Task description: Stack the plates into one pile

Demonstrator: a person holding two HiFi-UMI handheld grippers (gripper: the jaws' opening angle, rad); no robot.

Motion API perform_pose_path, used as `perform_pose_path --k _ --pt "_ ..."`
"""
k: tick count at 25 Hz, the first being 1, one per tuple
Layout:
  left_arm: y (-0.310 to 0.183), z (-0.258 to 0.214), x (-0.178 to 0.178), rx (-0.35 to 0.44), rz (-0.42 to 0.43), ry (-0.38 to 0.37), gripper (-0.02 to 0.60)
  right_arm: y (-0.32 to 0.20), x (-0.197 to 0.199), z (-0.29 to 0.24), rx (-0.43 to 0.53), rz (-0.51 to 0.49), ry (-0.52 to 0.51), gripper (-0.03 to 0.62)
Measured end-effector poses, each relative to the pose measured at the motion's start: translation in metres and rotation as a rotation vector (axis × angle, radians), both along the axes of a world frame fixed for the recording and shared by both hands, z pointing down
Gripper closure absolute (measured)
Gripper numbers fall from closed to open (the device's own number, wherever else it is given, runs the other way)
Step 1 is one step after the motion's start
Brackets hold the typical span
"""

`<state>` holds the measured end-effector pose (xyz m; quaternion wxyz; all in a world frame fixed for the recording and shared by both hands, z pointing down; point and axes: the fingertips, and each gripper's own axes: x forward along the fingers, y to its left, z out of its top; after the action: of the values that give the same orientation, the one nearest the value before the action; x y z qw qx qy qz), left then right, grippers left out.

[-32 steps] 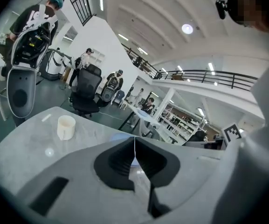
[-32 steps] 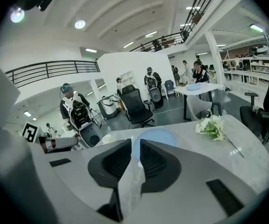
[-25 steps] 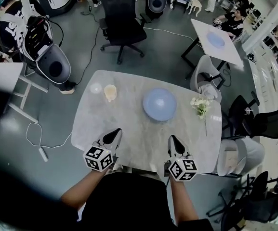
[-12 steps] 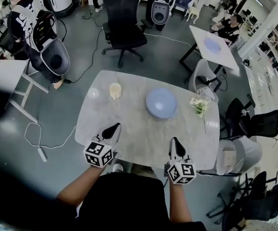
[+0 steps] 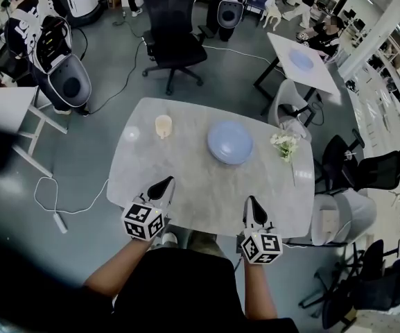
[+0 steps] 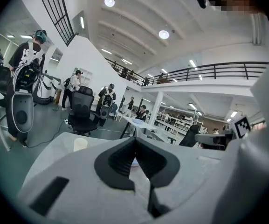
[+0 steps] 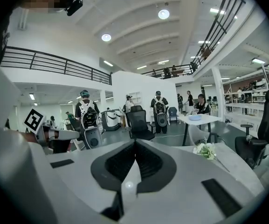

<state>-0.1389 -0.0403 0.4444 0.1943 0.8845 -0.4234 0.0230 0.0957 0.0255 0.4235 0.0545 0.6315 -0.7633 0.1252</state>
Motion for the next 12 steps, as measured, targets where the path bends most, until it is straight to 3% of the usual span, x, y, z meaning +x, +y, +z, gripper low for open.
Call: perform_pose_path --k 12 --pt "-0.009 0.006 0.003 -0.011 0.011 -0.008 0.565 -0.009 -0.003 -0.001 -0.001 -0.011 0.002 0.582"
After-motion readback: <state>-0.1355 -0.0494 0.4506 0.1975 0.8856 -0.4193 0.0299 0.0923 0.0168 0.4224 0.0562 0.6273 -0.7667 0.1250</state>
